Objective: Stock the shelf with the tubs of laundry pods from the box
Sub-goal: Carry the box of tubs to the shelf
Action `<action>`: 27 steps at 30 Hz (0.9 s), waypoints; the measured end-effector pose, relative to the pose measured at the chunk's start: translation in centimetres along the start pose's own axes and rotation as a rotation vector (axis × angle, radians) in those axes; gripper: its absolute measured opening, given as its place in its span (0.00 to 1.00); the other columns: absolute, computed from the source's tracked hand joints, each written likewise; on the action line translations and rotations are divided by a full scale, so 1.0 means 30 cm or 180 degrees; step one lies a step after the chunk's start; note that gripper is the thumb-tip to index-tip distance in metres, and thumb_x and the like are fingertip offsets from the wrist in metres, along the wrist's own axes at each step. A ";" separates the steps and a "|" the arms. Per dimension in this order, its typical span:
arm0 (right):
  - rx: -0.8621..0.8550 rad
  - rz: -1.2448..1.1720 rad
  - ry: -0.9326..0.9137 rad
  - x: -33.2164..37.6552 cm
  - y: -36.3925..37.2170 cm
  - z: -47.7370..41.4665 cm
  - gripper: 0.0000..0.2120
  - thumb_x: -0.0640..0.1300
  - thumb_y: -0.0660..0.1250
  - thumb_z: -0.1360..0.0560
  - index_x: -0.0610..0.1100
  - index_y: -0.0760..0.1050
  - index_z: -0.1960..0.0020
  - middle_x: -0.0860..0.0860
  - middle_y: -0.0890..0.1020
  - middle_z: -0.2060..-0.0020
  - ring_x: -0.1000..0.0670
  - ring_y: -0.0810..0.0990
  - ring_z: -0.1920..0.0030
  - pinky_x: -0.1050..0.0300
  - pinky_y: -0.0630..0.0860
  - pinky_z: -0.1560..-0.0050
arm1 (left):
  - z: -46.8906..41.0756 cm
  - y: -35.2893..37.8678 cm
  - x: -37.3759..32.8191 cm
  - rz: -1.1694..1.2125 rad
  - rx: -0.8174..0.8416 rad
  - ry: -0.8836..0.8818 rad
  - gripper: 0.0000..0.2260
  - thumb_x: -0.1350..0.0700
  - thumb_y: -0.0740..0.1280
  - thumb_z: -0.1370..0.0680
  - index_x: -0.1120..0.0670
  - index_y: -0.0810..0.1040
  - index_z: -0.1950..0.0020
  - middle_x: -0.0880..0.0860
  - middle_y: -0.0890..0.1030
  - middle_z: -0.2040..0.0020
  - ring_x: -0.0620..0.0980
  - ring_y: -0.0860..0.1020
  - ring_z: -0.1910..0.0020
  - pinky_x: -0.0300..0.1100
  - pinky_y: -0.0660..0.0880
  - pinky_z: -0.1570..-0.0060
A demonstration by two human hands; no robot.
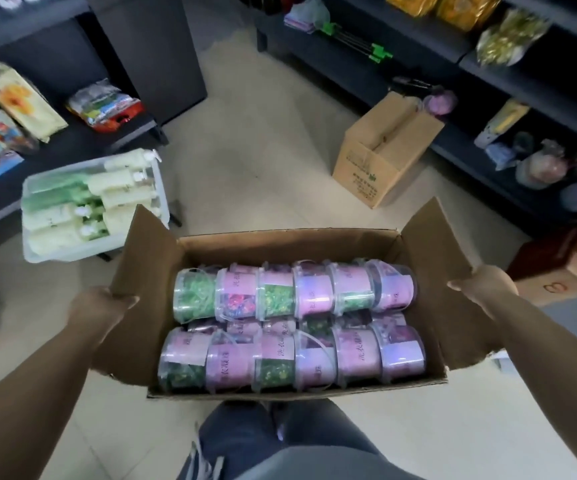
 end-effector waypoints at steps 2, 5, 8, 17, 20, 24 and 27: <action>0.0072 0.0001 0.0001 0.071 -0.046 -0.071 0.16 0.43 0.69 0.28 0.36 0.71 0.69 0.43 0.73 0.72 0.42 0.75 0.65 0.55 0.68 0.62 | -0.065 -0.025 -0.104 0.0005 -0.0018 0.0066 0.17 0.53 0.68 0.26 0.67 0.79 0.49 0.66 0.80 0.54 0.64 0.77 0.54 0.48 0.71 0.53; -0.0007 -0.0003 -0.0052 0.193 -0.132 -0.194 0.15 0.43 0.68 0.27 0.30 0.75 0.53 0.42 0.74 0.63 0.38 0.77 0.53 0.53 0.69 0.57 | -0.207 -0.071 -0.272 0.0148 -0.0054 0.0114 0.16 0.54 0.69 0.26 0.66 0.79 0.48 0.67 0.80 0.51 0.64 0.77 0.50 0.49 0.70 0.50; -0.0042 0.0012 -0.0018 0.306 -0.194 -0.321 0.14 0.45 0.68 0.26 0.35 0.73 0.62 0.45 0.73 0.68 0.43 0.73 0.61 0.55 0.67 0.60 | -0.370 -0.096 -0.415 0.0056 -0.0055 0.0142 0.16 0.52 0.69 0.27 0.66 0.79 0.51 0.66 0.80 0.52 0.64 0.77 0.50 0.48 0.70 0.52; -0.0006 -0.0059 0.0224 0.718 -0.310 -0.670 0.13 0.48 0.68 0.27 0.36 0.73 0.56 0.47 0.71 0.70 0.45 0.72 0.61 0.56 0.67 0.62 | -0.931 -0.183 -0.870 -0.0087 0.0072 0.0404 0.15 0.55 0.68 0.26 0.68 0.79 0.51 0.68 0.80 0.52 0.66 0.77 0.51 0.50 0.71 0.53; 0.0011 -0.0225 0.0355 0.816 -0.354 -0.786 0.14 0.48 0.69 0.27 0.36 0.73 0.57 0.47 0.72 0.70 0.46 0.71 0.66 0.56 0.67 0.62 | -1.104 -0.222 -1.014 -0.0086 0.0105 0.0400 0.15 0.54 0.70 0.27 0.66 0.80 0.53 0.67 0.80 0.53 0.66 0.77 0.53 0.49 0.72 0.54; 0.0064 -0.0382 0.0505 0.908 -0.384 -0.939 0.16 0.48 0.69 0.27 0.37 0.70 0.65 0.46 0.72 0.70 0.49 0.70 0.70 0.58 0.63 0.72 | -1.308 -0.236 -1.219 -0.0236 0.0156 0.0464 0.16 0.50 0.71 0.28 0.64 0.81 0.53 0.65 0.81 0.55 0.64 0.78 0.55 0.51 0.74 0.54; 0.0142 -0.0467 0.0549 0.978 -0.413 -1.087 0.18 0.48 0.69 0.27 0.41 0.67 0.68 0.46 0.72 0.70 0.47 0.72 0.67 0.57 0.65 0.70 | -1.430 -0.243 -1.397 -0.0253 0.0088 0.0541 0.15 0.52 0.71 0.28 0.65 0.80 0.53 0.66 0.81 0.54 0.65 0.78 0.52 0.49 0.72 0.54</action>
Point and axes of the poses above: each hand's wrist, its own z-axis away from the middle knuckle, its own y-axis out of the palm, x = y × z, the point moved 6 cm from there along -z, towards the middle knuckle
